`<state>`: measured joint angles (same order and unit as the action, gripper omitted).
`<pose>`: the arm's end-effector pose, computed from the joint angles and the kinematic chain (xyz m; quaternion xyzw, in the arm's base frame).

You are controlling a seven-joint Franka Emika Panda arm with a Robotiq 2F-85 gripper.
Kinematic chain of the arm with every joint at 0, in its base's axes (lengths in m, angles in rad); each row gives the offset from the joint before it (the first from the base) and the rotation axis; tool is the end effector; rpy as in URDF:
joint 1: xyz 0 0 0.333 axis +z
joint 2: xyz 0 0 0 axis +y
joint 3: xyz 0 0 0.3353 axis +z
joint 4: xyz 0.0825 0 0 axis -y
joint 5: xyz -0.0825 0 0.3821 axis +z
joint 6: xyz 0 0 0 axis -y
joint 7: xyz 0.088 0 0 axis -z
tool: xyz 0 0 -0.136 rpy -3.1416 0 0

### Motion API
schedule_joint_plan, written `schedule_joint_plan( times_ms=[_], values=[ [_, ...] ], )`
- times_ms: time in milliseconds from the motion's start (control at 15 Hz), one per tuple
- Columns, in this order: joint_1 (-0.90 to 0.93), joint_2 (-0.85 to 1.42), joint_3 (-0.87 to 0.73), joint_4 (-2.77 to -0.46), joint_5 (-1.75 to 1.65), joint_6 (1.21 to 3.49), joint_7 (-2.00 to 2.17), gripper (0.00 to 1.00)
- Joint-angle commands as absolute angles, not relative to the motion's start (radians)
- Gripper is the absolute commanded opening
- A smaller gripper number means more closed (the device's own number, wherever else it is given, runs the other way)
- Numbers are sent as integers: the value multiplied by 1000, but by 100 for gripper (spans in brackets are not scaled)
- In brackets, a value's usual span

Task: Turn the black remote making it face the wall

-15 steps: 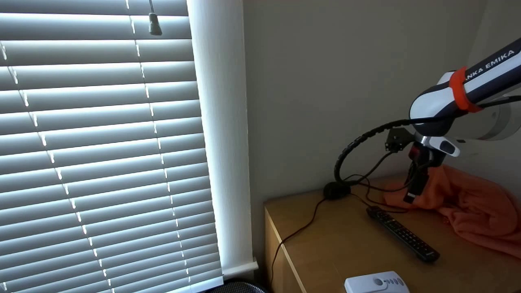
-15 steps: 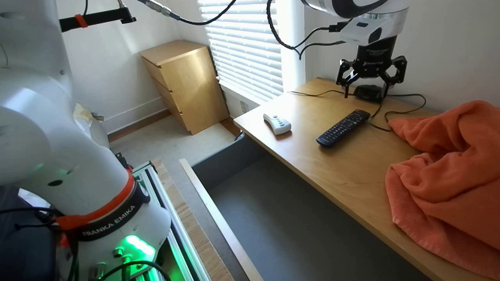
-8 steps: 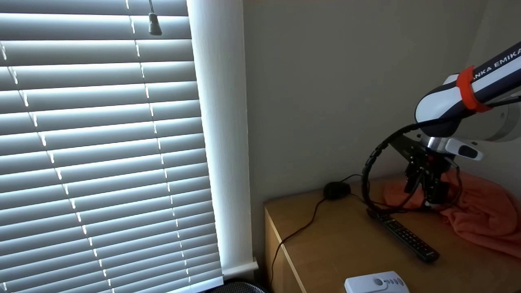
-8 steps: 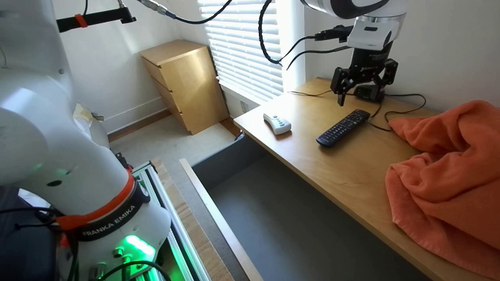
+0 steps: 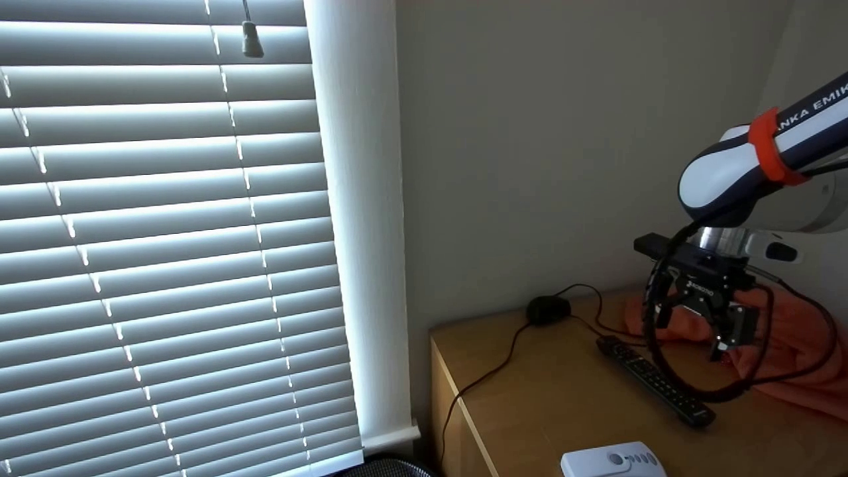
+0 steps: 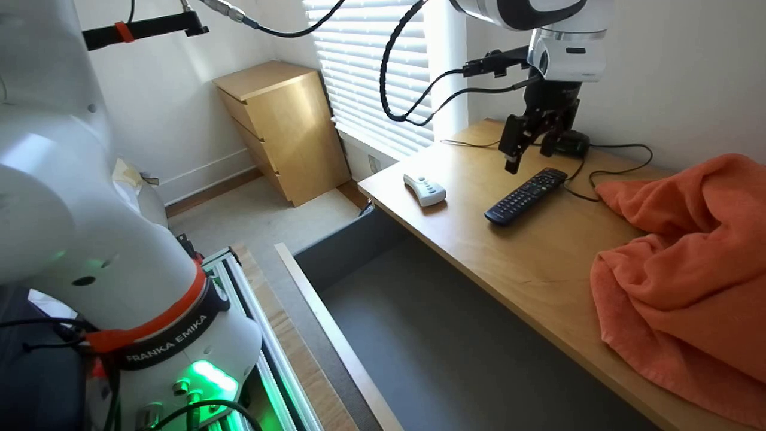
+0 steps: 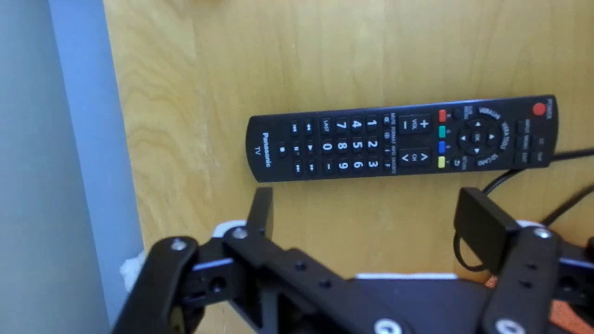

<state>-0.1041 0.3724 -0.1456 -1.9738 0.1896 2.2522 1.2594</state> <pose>0.5893 -0.1380 0.2655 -0.6854 0.7255 0.0595 0.0177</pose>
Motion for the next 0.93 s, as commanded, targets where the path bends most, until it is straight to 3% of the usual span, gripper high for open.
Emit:
schedule_joint_plan(
  times_ms=[0,867],
  values=[
    [-95,340,-144,-1998,133,2195,1112,100],
    [-41,314,-139,-1983,-56,2204,617,100]
  ],
)
